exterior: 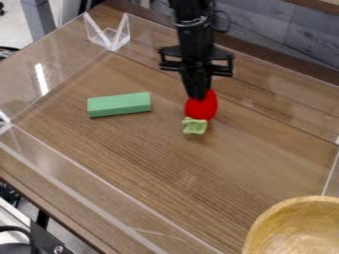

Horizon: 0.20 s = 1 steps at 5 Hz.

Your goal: Move the red fruit to the right

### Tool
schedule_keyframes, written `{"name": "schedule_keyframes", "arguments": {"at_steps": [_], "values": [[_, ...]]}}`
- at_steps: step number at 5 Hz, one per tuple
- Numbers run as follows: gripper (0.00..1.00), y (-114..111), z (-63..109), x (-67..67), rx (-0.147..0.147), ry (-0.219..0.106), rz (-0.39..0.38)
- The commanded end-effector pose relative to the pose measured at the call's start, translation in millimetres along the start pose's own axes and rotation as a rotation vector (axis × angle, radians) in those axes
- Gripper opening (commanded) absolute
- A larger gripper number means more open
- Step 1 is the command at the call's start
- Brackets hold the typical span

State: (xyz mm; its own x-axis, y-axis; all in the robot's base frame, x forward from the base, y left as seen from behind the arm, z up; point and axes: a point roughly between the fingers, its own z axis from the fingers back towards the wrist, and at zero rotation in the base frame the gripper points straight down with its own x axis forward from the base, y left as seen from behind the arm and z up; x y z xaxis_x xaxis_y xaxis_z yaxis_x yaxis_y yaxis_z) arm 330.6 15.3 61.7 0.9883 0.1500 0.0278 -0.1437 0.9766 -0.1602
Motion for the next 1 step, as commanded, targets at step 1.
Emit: {"name": "schedule_keyframes", "arguments": {"at_steps": [1], "values": [[0.0,3.1,6.8,11.5,0.0,-0.062,-0.034]]}}
